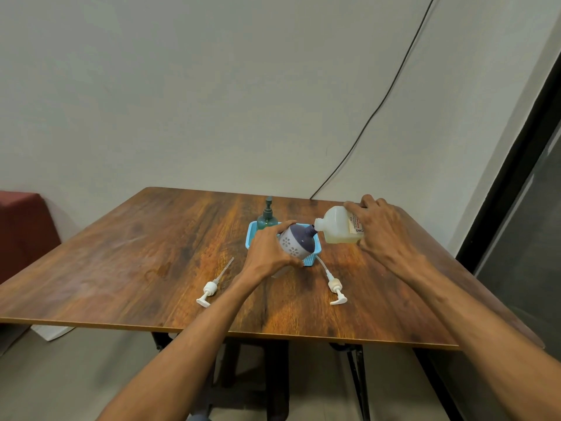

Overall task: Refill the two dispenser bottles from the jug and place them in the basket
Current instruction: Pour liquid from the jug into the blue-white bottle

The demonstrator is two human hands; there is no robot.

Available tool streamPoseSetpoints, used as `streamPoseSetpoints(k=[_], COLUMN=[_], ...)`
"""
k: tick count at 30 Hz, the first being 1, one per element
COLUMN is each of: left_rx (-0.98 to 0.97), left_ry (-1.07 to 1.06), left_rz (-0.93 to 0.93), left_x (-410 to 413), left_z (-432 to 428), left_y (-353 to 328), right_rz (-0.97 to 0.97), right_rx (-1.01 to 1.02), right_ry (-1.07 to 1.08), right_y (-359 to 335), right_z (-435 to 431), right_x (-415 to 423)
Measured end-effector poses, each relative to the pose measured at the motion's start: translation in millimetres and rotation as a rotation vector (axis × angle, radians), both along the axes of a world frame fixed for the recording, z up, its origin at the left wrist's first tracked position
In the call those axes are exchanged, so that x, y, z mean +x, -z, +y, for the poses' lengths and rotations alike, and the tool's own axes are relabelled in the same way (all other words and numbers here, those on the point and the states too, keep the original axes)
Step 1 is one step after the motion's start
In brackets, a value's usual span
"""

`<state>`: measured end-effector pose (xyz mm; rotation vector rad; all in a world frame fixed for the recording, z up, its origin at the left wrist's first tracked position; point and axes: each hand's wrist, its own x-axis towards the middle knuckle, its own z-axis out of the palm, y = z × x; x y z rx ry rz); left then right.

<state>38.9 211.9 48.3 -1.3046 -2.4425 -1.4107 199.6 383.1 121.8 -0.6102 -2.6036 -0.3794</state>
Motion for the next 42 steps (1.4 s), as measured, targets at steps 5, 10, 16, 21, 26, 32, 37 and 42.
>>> streamPoseSetpoints(k=[5,10,16,21,26,32,37,42], left_rx=[-0.004,0.002,0.004,0.007,0.006,0.01,0.011,0.008], left_ry=[-0.001,0.003,0.0,0.004,0.004,0.005,0.005,0.005], left_rz=[-0.004,-0.006,-0.009,-0.004,-0.014,0.0,-0.004,-0.011], left_x=[-1.0,-0.7,-0.9,-1.4,-1.8,-2.8,-3.3,-3.1], left_z=[0.4,0.2,1.9,2.8,3.9,4.0,2.6,2.3], left_y=[0.5,0.5,0.8,1.7,2.7,2.9,2.8,2.7], right_rz=[-0.004,0.003,-0.004,0.009,0.014,0.006,-0.022,-0.033], right_rx=[0.02,0.049,0.051,0.065,0.065,0.063,0.054,0.057], right_ry=[-0.003,-0.011,-0.009,-0.016,-0.022,-0.011,0.001,0.005], right_y=[-1.0,-1.6,-4.3,-3.0,-2.3,-2.0,-5.4,-6.8], right_z=[0.7,0.7,-0.9,1.1,2.9,2.0,-2.0,-3.1], right_x=[-0.4,0.5,1.0,1.2,1.4,0.7,0.7,0.2])
